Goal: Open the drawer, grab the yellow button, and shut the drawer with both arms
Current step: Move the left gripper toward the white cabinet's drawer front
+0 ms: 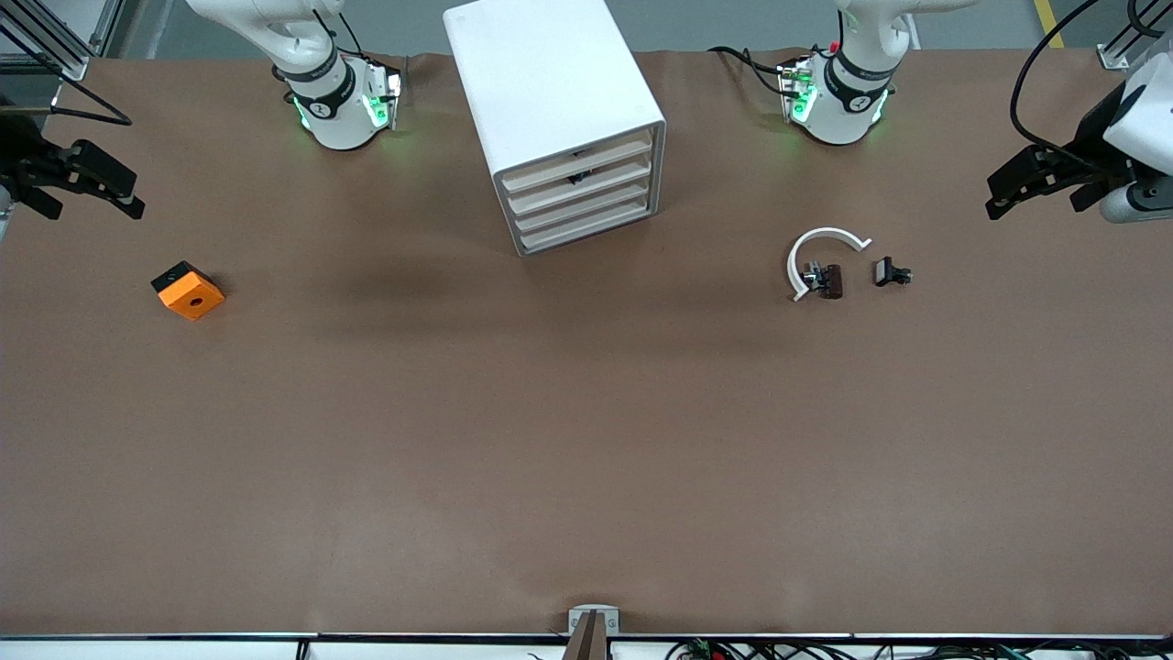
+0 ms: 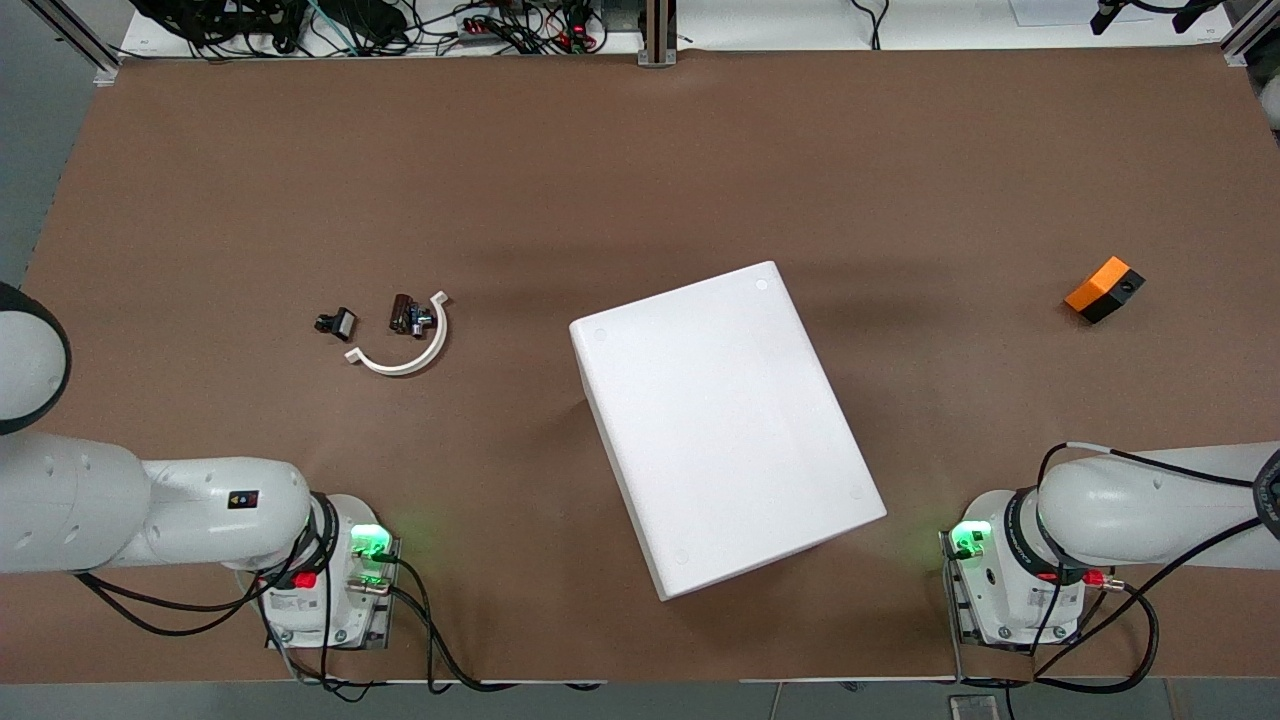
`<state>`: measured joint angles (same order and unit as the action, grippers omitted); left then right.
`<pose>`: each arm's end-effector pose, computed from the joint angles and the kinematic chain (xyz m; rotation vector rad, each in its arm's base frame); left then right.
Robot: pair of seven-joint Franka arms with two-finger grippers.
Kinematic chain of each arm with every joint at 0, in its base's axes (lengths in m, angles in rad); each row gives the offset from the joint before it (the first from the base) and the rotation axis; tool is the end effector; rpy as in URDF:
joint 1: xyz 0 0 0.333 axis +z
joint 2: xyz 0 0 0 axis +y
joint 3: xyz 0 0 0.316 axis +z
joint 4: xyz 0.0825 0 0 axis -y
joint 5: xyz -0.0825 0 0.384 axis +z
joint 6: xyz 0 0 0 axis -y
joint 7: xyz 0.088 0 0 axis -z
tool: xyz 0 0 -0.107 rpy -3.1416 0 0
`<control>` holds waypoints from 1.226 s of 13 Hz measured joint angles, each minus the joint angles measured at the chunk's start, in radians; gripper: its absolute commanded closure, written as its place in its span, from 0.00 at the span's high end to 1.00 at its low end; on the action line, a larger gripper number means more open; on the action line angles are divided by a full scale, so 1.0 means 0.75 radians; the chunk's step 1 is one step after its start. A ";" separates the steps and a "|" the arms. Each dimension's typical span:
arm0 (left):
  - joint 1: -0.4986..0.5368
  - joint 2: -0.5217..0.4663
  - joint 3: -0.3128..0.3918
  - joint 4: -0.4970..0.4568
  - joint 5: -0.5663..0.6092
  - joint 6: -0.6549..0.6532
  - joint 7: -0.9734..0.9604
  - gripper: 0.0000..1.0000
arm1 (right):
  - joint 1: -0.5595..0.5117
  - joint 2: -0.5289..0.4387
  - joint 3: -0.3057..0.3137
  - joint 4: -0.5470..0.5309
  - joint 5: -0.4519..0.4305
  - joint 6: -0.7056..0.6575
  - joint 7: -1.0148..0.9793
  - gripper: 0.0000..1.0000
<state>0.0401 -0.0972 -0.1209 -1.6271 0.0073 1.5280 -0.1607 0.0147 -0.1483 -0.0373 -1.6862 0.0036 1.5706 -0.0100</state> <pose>0.5179 -0.0445 0.6461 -3.1199 -0.1261 0.0005 0.5073 -0.0126 0.6487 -3.1325 0.0191 -0.0513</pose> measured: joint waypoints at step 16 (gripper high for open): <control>-0.161 0.360 -0.105 0.031 -0.007 0.214 -0.332 1.00 | 0.000 0.000 0.000 0.036 0.000 0.006 0.004 1.00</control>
<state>-0.0808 0.1731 -0.1996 -1.6041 0.0021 1.6885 -0.4098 0.0147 -0.1484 -0.0373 -1.6594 0.0036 1.5752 -0.0069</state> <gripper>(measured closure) 0.000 0.000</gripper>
